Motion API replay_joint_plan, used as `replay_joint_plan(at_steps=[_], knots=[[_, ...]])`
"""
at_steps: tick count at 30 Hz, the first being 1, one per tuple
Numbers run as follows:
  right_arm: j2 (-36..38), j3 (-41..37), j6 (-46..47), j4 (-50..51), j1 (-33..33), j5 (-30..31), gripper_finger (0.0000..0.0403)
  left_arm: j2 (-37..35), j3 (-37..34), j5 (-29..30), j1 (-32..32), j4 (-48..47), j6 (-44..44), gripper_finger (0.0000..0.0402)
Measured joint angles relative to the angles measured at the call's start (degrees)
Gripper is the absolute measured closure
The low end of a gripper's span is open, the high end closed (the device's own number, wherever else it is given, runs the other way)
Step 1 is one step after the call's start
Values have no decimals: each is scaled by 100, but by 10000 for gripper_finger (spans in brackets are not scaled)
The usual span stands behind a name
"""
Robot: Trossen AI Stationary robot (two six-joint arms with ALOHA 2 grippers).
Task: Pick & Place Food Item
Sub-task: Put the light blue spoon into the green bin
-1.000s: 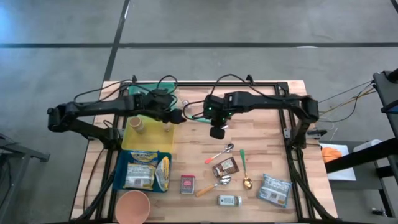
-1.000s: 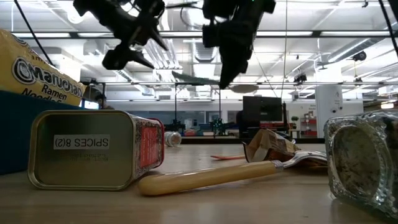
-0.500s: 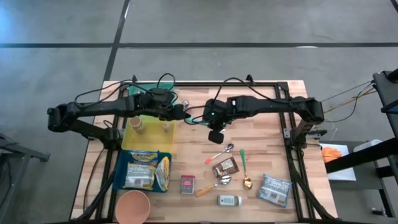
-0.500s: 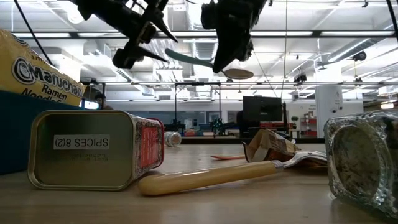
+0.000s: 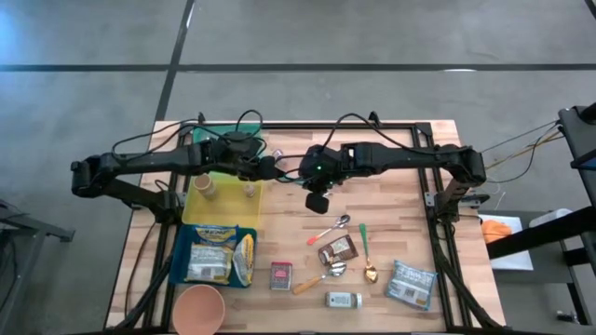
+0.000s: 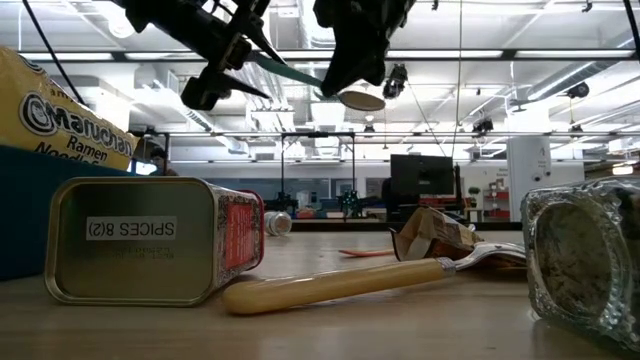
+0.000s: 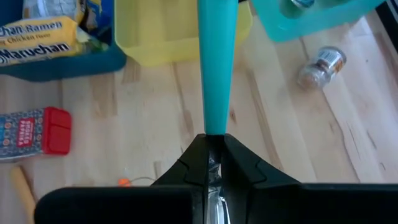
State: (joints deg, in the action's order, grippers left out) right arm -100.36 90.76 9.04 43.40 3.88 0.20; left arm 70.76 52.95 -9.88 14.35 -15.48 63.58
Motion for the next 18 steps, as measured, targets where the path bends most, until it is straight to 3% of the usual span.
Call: replay_joint_plan(at_steps=[4,12,18], knots=[[0,0,0,-75,0,-2,385,0,0,-25,0,53,-71,188],[2,0,-1,-86,-28,-6,385,0,0,-112,0,378,-181,299],[11,0,8,-82,-31,126,385,0,-4,-173,7,465,-225,350]])
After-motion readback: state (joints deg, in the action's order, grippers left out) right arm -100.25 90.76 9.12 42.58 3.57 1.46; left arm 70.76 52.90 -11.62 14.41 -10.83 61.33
